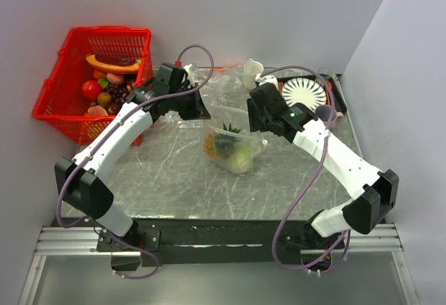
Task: Place the food in the zip-top bag and seal the zipper
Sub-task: Adjust the zipper food storage bag at the center of the board, then pick up the fake fruit from the bin.
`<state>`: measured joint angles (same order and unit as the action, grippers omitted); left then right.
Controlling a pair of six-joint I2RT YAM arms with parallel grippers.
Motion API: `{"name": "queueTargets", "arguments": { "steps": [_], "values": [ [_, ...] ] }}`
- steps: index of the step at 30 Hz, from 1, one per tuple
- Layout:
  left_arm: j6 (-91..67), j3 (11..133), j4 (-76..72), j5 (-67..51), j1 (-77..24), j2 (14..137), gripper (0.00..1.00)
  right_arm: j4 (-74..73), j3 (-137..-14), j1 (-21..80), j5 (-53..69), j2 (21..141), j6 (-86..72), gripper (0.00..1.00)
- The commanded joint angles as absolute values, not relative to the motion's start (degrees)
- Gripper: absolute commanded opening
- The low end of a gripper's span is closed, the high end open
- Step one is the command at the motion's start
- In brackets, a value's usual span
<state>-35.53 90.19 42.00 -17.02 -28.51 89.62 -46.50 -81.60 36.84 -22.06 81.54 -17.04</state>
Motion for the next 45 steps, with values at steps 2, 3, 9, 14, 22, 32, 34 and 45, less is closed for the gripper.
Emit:
{"name": "queueTargets", "arguments": {
  "steps": [2,3,9,14,22,32,34,45],
  "values": [
    [-33.8,93.7,41.3,-16.2,-28.1,89.3,0.01,-45.7,-86.6,37.3,-19.0,81.9,-14.4,0.59],
    [-33.8,93.9,41.3,-16.3,-28.1,89.4,0.01,-45.3,-86.7,37.4,-17.6,82.0,-14.2,0.58],
    [-32.6,96.4,42.8,-15.6,-27.9,91.7,0.01,-45.3,-89.7,37.7,-11.3,83.7,-13.3,0.0],
    [-31.1,99.2,44.9,-11.2,-27.3,92.7,0.47,-47.1,-91.1,37.7,-9.7,81.0,-14.8,0.0],
    [-28.4,108.1,52.5,-4.6,-20.8,91.3,0.92,-48.0,-86.5,37.7,-3.5,74.7,-20.4,0.0],
    [-27.7,116.6,56.6,13.9,-2.8,92.6,0.92,-36.5,-76.2,37.6,2.7,70.7,-24.6,0.0],
    [-27.8,117.7,57.2,13.9,1.7,94.8,0.92,-35.3,-75.2,37.6,4.1,70.6,-24.7,0.0],
    [-25.8,117.0,58.1,12.4,11.2,108.2,0.99,-31.1,-73.6,37.0,6.4,71.7,-24.4,0.0]
  ]
}}
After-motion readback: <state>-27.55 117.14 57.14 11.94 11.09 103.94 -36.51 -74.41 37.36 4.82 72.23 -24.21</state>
